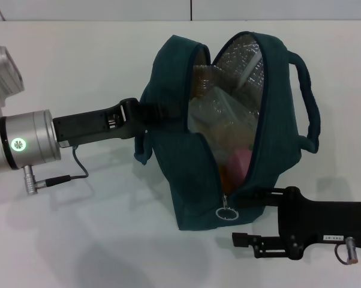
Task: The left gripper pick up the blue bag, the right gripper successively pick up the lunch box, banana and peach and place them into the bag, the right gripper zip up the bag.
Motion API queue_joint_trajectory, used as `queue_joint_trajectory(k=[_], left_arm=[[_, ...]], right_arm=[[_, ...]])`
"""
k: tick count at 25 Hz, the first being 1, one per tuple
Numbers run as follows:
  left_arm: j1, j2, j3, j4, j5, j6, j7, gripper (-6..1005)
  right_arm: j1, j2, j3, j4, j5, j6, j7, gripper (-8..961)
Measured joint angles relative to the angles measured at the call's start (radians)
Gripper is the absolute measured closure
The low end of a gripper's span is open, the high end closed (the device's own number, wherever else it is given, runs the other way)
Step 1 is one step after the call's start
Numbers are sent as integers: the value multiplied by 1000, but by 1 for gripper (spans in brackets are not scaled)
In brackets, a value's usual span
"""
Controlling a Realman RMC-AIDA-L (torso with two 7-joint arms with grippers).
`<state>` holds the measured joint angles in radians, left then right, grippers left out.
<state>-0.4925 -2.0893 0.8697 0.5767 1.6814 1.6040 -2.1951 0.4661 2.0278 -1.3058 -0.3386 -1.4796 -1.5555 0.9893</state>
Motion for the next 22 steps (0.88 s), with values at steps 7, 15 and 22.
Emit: queue_joint_trajectory(k=[7,15,22], left_arm=[[2,0,0,0,0,-1,0,968],[3,0,0,-10,-1,1,0,968],[3,0,2,-11,-1,5,0,968]], right_arm=[[2,0,-110,-1,94,37,0,247],[4,0,-200,-9,148,62,0,247],[4,0,-201,-9,156,72,0,267]])
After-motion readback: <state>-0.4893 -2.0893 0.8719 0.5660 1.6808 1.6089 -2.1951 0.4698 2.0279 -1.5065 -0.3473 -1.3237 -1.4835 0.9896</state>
